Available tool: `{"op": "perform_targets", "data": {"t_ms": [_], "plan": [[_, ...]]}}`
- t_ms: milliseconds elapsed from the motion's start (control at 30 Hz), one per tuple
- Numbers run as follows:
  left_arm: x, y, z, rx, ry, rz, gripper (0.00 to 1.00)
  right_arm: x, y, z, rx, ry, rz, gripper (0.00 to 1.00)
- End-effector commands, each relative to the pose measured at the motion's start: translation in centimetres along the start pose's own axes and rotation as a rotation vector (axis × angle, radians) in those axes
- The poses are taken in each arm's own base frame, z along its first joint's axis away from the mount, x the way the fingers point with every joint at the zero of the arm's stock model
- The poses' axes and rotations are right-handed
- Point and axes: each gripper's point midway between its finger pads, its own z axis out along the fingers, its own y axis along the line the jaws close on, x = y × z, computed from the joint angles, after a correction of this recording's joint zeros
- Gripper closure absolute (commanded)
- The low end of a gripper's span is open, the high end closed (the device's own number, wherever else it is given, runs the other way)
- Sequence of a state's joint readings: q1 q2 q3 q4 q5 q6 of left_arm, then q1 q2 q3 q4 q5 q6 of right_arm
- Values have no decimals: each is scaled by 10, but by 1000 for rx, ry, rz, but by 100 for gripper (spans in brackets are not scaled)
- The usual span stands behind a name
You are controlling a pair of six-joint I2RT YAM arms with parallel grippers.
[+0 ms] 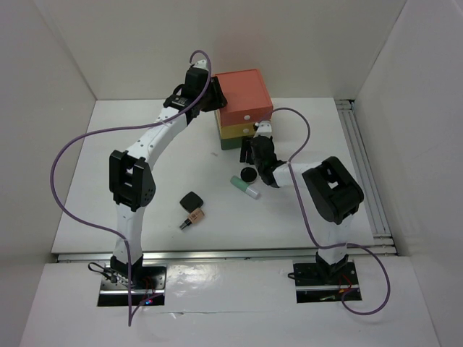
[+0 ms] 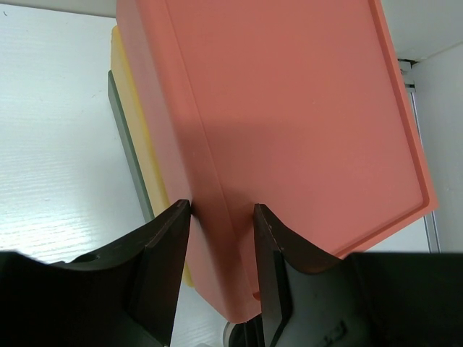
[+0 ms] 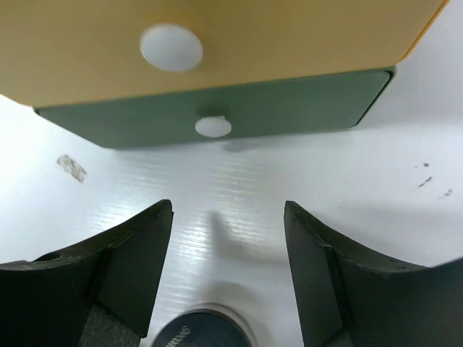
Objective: Organize the makeup
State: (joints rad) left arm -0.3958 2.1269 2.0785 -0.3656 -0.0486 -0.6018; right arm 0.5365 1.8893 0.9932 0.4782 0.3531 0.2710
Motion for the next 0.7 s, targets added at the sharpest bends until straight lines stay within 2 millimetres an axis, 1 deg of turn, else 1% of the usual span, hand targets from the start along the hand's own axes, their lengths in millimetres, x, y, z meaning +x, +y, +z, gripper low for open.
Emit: {"op": "perform_targets", "data": {"t_ms": [0,33,67,100,133,200,233,267,300,333,400,433,467,500,533,567,600,633,667], "plan": [[54,25,11,-63,174,43,48,-24,10,5,-125,-90,8,30],[54,25,11,-63,174,34,48,-25,14,8,-142,-96,-7,30],[54,25,11,-63,174,34,48,-33,16,12,-149,-127,-13,30],[54,25,11,-63,174,34,48,-29,16,15,-149,-131,-23,30],[54,25,11,-63,174,34,48,-24,18,22,-158,-126,-37,30],[54,25,11,-63,174,34,48,-33,16,31,-145,-172,-31,31],[54,24,11,-64,173,25,48,-25,15,36,-144,-166,-32,31],[54,24,11,-64,173,24,48,-30,11,39,-140,-193,-22,31],[57,26,11,-69,181,25,48,-36,17,42,-167,-208,-20,31],[57,27,11,-78,177,16,48,-31,14,47,-165,-197,-21,31],[57,27,11,-78,177,16,48,-38,17,49,-172,-226,-14,31],[57,27,11,-78,177,16,48,-35,16,51,-172,-229,-13,34],[57,27,11,-78,177,16,48,-44,19,50,-182,-263,4,34],[57,27,11,-78,177,16,48,-38,18,51,-180,-257,3,36],[62,30,12,-85,188,7,48,-40,18,51,-183,-266,5,37],[66,32,13,-90,196,7,48,-45,19,50,-187,-286,10,41],[66,32,13,-90,196,7,48,-41,19,52,-185,-278,8,41],[66,32,13,-90,196,7,48,-45,20,52,-187,-286,10,44],[66,32,13,-90,196,7,48,-40,17,54,-175,-280,10,46]]}}
